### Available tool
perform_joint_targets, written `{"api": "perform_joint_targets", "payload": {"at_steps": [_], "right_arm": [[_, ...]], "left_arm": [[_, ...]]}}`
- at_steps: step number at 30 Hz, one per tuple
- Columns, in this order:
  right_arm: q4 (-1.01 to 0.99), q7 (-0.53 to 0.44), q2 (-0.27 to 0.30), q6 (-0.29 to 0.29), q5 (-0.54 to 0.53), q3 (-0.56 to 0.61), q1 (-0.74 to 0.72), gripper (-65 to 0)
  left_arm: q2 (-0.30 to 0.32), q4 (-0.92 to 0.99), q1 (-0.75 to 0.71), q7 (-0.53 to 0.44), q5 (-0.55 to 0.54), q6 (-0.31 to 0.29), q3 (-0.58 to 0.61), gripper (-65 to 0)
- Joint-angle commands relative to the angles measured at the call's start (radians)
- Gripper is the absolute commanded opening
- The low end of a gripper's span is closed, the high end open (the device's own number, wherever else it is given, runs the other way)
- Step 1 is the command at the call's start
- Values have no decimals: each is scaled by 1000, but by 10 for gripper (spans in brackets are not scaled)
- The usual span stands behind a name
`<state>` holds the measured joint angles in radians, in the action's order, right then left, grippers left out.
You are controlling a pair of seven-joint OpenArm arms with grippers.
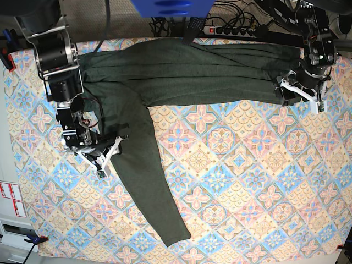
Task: Fold the T-shirt properly
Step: 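Release the fold and move the right gripper toward the sleeve, then grasp the green sleeve near its shoulder seam with the right gripper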
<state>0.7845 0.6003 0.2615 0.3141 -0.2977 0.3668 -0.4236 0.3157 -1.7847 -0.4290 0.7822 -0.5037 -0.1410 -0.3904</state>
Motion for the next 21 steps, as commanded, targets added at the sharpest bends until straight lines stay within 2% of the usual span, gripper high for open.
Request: {"api": "perform_joint_targets", "payload": {"at_steps": [1,5,7,13,21], "right_arm": [[-4,-16,6,1,-1,8,-19,-395],[-29,-27,-11,1,-1,51,-19,-400],[-26,-27,-12,1,-1,70,-19,-427],[19,-24,-14,3,-1,74,-14,-639],[336,5,-14,3,-7,59,96,-647]], "left_arm": [[3,-30,6,-20,-6,2,-14,-238],[-17,-65,8,-20,-6,2,-15,-238],[-19,-73,11,-20,-6,2,-15,-240],[-20,-74,14,-20,-6,2,-15,-243],[-20,-74,17,-27,-6,2,-15,-243]]}}
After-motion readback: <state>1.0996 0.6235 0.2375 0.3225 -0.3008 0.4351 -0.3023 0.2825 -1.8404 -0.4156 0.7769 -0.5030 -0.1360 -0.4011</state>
